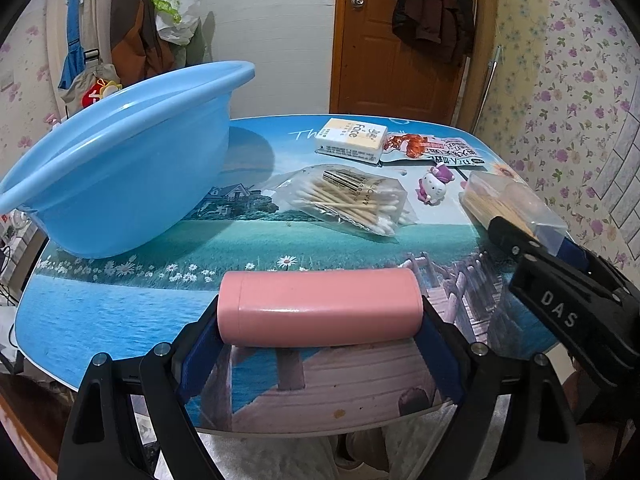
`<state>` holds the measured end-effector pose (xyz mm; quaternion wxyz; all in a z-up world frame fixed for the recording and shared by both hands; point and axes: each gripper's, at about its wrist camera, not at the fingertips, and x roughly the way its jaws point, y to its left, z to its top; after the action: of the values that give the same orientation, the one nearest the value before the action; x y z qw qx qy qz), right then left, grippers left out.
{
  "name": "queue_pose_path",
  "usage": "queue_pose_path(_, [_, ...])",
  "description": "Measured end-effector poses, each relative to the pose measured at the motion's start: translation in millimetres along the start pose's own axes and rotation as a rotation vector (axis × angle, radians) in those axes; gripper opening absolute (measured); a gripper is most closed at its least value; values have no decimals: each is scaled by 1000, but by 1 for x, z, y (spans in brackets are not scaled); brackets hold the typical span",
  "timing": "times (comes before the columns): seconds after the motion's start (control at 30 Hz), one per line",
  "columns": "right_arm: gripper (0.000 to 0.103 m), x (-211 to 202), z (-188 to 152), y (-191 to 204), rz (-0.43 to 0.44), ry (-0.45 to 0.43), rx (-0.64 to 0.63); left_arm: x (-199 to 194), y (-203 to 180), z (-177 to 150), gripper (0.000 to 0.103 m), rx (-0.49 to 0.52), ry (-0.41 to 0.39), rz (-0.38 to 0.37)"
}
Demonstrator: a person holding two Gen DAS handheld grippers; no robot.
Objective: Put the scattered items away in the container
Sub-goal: 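Lift the toothpick box with the right gripper while the left holds the pink cylinder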
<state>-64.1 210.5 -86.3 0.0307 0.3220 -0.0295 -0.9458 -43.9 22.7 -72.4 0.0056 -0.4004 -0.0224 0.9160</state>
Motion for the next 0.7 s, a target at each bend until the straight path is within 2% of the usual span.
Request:
queue_pose_path(0.07, [63, -2, -1, -1, 2, 0, 7, 0, 0, 0, 88, 0, 0, 0])
queue_pose_path(0.2, [63, -1, -5, -1, 20, 66, -9, 0, 1, 0, 88, -3, 3, -1])
queue_pose_path(0.5, [64, -22, -19, -6, 33, 92, -54, -1, 2, -1, 88, -4, 0, 4])
queue_pose_path(0.53, [65, -22, -20, -7, 27, 95, -49, -1, 2, -1, 88, -2, 0, 6])
queue_pose_path(0.6, [77, -21, -19, -6, 31, 99, -48, -2, 2, -1, 88, 0, -2, 8])
queue_pose_path(0.7, [77, -19, -19, -4, 39, 92, -59, -2, 2, -1, 88, 0, -2, 9])
